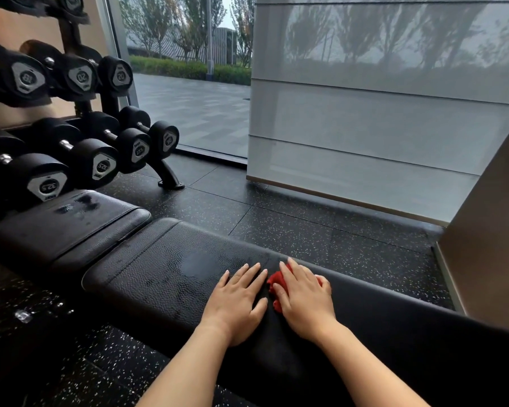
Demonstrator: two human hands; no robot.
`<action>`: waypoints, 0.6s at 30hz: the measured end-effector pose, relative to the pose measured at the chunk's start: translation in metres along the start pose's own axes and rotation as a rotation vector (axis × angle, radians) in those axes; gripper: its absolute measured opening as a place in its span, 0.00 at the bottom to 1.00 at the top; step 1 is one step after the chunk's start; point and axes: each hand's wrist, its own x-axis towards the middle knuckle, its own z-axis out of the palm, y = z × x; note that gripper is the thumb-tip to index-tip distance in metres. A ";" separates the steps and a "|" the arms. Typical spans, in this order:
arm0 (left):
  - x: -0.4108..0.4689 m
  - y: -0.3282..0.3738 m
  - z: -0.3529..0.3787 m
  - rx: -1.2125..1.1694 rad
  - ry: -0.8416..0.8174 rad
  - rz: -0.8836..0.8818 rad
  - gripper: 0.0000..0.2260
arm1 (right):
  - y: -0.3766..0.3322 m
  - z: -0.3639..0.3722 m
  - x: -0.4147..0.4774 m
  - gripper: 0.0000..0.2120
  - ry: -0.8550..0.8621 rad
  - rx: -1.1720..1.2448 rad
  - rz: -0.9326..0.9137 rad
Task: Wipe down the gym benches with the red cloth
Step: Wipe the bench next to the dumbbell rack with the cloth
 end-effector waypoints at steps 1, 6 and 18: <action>0.000 0.000 0.000 0.001 -0.001 -0.001 0.27 | 0.000 0.000 0.003 0.45 0.007 0.002 0.007; 0.002 -0.002 0.001 0.010 -0.002 0.003 0.27 | 0.000 -0.002 0.025 0.26 0.004 -0.005 0.006; 0.000 -0.001 0.000 0.039 0.005 -0.013 0.28 | 0.003 0.000 0.022 0.26 0.009 0.015 -0.052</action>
